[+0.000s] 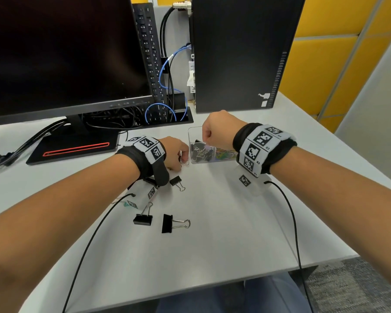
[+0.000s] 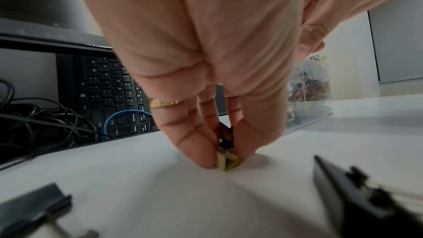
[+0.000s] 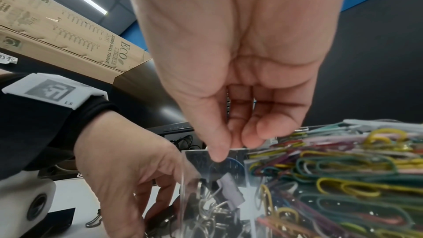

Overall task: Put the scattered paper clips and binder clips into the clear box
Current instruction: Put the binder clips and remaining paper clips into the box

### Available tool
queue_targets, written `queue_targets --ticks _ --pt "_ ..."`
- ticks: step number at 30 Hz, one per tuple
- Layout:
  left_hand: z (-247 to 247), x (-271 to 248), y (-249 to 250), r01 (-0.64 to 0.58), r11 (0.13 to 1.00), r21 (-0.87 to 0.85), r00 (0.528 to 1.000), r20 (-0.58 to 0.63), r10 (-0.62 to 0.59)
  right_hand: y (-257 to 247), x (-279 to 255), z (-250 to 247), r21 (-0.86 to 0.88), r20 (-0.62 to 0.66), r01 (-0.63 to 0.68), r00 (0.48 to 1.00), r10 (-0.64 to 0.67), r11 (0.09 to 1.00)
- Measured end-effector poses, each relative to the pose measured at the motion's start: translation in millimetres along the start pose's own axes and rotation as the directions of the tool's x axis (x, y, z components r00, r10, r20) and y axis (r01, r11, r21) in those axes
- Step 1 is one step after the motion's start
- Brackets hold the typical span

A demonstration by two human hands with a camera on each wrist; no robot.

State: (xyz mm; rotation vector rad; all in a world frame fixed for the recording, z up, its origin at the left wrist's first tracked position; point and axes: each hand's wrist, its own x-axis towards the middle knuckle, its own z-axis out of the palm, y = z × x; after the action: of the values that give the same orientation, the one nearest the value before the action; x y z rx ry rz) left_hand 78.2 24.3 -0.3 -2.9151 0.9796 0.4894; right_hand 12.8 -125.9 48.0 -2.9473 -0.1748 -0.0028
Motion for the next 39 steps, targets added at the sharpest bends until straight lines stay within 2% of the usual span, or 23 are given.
queue_targets --ticks 6,14,16,19,21,23,28,32,33,34,36,37,39 --pt "4.3 -7.6 -1.2 -0.005 0.999 -0.054 1.000 0.005 0.005 -0.2 -3.2 -0.4 -0.018 0.015 -0.001 1.000 0.001 1.000" --pt "-12.5 -20.0 -8.1 -0.030 0.993 -0.113 0.985 -0.170 0.011 4.0 -8.7 -1.4 0.122 -0.032 -0.041 0.998 0.045 0.992" --pt "-23.8 -22.8 -8.0 -0.035 0.981 -0.191 0.965 -0.262 -0.017 5.8 -9.7 -2.7 0.147 -0.038 -0.050 0.998 0.056 0.988" --pt "-38.6 -23.7 -1.8 -0.063 0.925 -0.375 0.902 -0.418 -0.108 8.3 -9.1 -2.1 0.128 -0.038 -0.058 0.997 0.063 0.990" --pt "-42.6 -22.0 7.1 -0.108 0.884 -0.455 0.868 -0.476 -0.139 8.8 -7.6 0.2 0.081 -0.031 -0.069 0.997 0.072 0.994" --pt "-41.1 -18.1 17.0 -0.123 0.888 -0.442 0.858 -0.497 -0.129 9.1 -6.3 2.4 0.051 -0.032 -0.081 0.996 0.083 0.995" --pt "-33.4 -12.1 27.3 -0.130 0.930 -0.344 0.892 -0.450 -0.042 11.7 -3.9 6.7 0.038 -0.050 -0.081 0.995 0.083 0.996" --pt "-34.2 -20.4 20.2 -0.106 0.934 -0.340 0.805 -0.581 -0.120 12.8 -2.1 8.2 0.043 -0.040 -0.088 0.995 0.089 0.995" --pt "-34.7 -22.9 17.8 -0.071 0.938 -0.340 0.804 -0.576 -0.148 13.1 -2.0 8.8 0.042 -0.042 -0.084 0.995 0.086 0.996" --pt "-34.6 -25.3 15.6 -0.022 0.945 -0.327 0.832 -0.529 -0.165 13.4 -2.3 9.2 0.044 -0.050 -0.079 0.995 0.081 0.996" --pt "-30.7 -28.7 13.6 0.101 0.977 -0.186 0.928 -0.336 -0.159 13.8 -2.8 9.4 0.046 -0.063 -0.072 0.995 0.075 0.996" --pt "-25.6 -29.5 14.0 0.141 0.986 -0.089 0.960 -0.229 -0.158 13.9 -3.1 9.5 0.045 -0.065 -0.070 0.995 0.073 0.996" --pt "-11.1 -27.8 15.2 0.160 0.987 0.031 0.983 -0.091 -0.156 13.6 -3.2 9.7 0.045 -0.069 -0.068 0.995 0.071 0.997"
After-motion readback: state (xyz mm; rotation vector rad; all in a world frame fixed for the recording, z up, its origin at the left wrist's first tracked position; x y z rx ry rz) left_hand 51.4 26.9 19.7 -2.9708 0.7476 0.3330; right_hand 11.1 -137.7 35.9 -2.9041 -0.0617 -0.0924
